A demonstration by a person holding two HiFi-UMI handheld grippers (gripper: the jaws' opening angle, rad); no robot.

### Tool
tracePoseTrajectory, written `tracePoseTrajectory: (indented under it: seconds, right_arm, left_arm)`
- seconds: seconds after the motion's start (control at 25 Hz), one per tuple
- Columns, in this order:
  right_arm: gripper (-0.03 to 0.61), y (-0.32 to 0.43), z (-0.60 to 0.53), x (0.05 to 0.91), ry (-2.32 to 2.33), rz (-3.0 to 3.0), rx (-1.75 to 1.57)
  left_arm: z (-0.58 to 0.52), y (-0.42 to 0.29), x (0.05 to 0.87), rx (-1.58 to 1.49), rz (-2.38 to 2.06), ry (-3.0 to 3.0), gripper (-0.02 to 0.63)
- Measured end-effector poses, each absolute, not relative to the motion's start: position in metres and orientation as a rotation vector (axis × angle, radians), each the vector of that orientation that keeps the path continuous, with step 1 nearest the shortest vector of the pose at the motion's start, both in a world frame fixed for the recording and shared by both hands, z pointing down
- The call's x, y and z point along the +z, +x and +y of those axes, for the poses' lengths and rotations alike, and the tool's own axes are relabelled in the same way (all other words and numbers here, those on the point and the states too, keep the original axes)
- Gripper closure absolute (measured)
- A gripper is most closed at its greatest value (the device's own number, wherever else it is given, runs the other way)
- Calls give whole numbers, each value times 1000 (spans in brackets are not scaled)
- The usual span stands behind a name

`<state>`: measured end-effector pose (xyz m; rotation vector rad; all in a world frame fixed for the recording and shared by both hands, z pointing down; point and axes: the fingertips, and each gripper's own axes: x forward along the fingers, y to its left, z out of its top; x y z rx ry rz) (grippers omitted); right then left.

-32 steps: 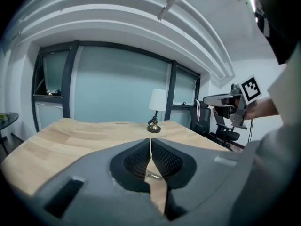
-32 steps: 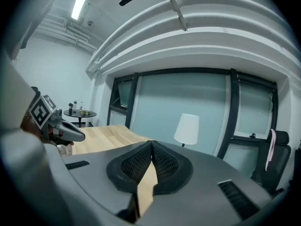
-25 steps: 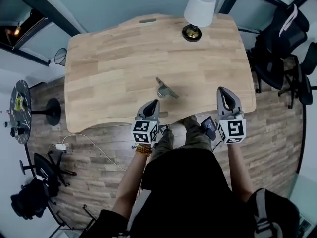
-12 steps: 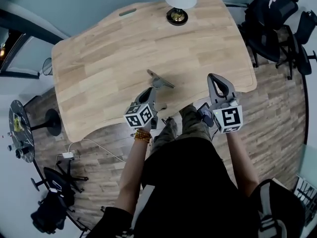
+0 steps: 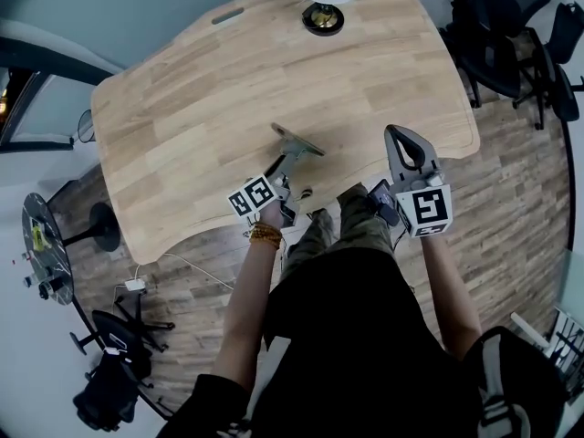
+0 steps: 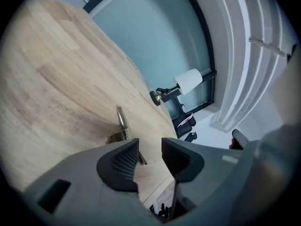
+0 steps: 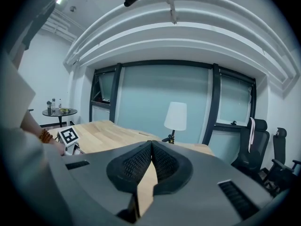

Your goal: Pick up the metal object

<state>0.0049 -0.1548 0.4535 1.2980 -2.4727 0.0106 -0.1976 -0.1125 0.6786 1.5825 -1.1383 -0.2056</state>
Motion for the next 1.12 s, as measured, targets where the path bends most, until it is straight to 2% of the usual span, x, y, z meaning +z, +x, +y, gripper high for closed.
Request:
tracePoseTrajectory:
  seconds: [0.44,1.12]
  right_arm:
    - [574,11,-158,458,1338,-2449,44]
    - [574,23,-163,459,1372,-2427,59]
  left_arm:
    - [-126,-197,700,-351,-1055,1406,473]
    - [-132,-186,727,-302,-1036,1321,461]
